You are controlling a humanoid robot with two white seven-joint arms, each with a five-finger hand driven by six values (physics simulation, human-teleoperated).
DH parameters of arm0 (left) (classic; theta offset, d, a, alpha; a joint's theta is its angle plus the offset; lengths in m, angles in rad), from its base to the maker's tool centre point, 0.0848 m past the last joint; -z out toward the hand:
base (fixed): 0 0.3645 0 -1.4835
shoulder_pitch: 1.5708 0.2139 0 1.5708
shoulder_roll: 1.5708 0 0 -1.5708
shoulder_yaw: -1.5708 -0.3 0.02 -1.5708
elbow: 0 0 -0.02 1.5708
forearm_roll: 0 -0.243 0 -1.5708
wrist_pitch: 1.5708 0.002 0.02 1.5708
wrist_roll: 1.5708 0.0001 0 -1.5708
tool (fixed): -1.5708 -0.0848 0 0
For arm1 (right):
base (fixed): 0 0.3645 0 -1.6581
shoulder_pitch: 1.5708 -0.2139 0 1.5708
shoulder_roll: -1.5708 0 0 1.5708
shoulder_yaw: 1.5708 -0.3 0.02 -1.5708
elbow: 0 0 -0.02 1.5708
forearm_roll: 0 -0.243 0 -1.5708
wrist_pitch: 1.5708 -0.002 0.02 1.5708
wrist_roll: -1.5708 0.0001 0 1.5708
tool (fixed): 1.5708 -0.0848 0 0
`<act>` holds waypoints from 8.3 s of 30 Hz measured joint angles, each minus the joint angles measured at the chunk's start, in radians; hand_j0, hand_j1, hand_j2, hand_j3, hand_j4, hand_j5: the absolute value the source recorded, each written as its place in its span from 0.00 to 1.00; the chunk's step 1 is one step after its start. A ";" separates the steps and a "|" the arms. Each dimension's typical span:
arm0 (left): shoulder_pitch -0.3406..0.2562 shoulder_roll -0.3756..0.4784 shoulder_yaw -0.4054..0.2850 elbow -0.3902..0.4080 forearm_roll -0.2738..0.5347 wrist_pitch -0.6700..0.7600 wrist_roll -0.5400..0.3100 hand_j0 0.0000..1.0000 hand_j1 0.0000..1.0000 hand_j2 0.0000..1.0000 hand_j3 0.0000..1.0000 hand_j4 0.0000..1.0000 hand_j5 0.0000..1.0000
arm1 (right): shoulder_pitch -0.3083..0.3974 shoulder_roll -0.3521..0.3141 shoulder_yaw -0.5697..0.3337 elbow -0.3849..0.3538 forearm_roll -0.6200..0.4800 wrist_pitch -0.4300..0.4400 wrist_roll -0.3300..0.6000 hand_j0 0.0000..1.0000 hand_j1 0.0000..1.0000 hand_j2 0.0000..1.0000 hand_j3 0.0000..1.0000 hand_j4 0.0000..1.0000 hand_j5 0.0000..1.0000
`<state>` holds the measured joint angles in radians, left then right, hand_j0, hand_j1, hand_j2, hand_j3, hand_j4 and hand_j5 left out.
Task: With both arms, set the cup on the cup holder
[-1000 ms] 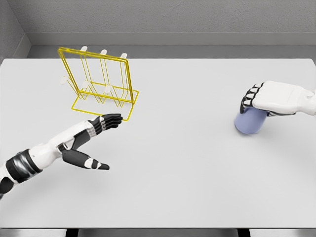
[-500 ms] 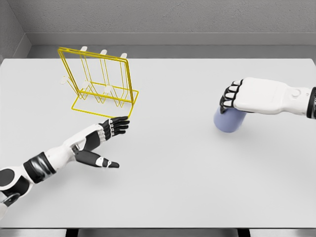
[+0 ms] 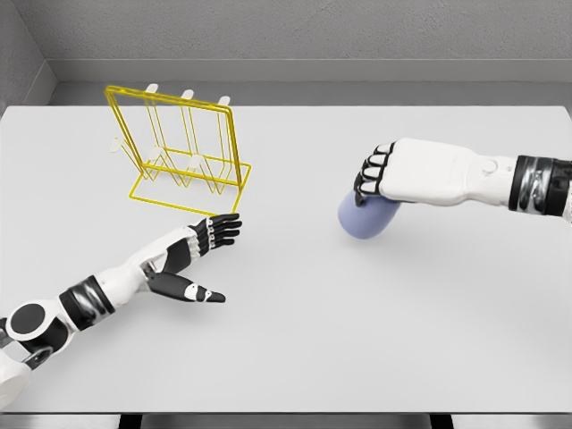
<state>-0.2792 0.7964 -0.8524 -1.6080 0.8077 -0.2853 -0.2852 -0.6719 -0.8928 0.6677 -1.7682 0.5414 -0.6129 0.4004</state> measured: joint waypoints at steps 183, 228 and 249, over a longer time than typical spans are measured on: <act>-0.186 -0.061 0.093 -0.118 -0.005 0.097 0.012 0.63 0.63 0.63 0.63 0.63 0.63 | 0.558 0.110 -0.714 0.130 -0.469 0.000 0.053 1.00 1.00 1.00 1.00 1.00 1.00; -0.255 0.025 0.196 -0.037 0.061 0.096 0.012 0.63 0.63 0.63 0.63 0.63 0.63 | 0.558 0.111 -0.714 0.136 -0.469 0.000 0.054 1.00 1.00 1.00 1.00 1.00 1.00; -0.278 0.018 0.195 0.014 0.064 0.096 0.012 0.63 0.63 0.63 0.63 0.63 0.63 | 0.558 0.111 -0.714 0.137 -0.469 0.000 0.053 1.00 1.00 1.00 1.00 1.00 1.00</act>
<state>-0.5568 0.8148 -0.6575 -1.5945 0.8716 -0.1888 -0.2732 -0.1135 -0.7815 -0.0459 -1.6309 0.0722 -0.6132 0.4531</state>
